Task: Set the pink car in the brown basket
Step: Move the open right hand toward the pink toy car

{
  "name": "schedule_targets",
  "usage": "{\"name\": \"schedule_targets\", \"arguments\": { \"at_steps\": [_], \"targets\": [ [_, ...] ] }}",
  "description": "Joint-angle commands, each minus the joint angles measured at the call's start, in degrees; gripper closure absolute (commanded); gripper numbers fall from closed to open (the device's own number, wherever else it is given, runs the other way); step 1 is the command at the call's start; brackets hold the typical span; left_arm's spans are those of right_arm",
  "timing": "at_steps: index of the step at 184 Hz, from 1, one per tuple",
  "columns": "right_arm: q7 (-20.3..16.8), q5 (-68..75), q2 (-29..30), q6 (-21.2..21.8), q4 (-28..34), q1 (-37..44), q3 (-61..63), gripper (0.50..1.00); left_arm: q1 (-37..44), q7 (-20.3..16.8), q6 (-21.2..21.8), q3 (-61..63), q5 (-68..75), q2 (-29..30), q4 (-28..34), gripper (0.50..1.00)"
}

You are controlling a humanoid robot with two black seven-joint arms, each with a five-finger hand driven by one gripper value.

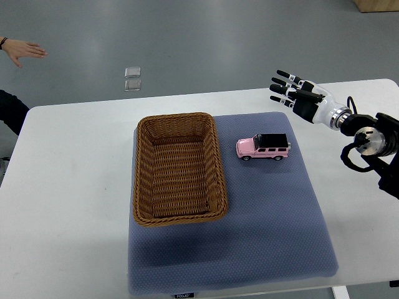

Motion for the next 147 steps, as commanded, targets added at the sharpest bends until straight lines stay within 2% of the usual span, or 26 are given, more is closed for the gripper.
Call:
{"name": "schedule_targets", "arguments": {
  "at_steps": [1,66,86,117,147],
  "targets": [
    [0.0,0.0,0.2,0.1,0.0,-0.1,0.1,0.572,0.0,-0.1,0.0,0.0,0.0,0.0,0.0,0.5],
    [0.1,-0.3,0.0,0.6,0.1,-0.2,-0.1,0.572,0.0,-0.1,0.0,0.1,0.0,0.0,-0.4,0.5],
    [0.3,-5.1,0.0,0.6,0.4,-0.1,0.3,0.572,0.0,-0.1,0.0,0.0,0.0,0.0,-0.1,0.5],
    [5.3,-13.9,0.4,0.4,0.6,0.0,0.2,0.574,0.0,-0.1,0.0,0.1,0.0,0.0,-0.1,0.5],
    [6.2,-21.1,-0.2,0.9,1.7,0.2,0.0,0.574,0.0,-0.1,0.0,0.1,0.0,0.0,-0.2,0.5]
  ]
}}
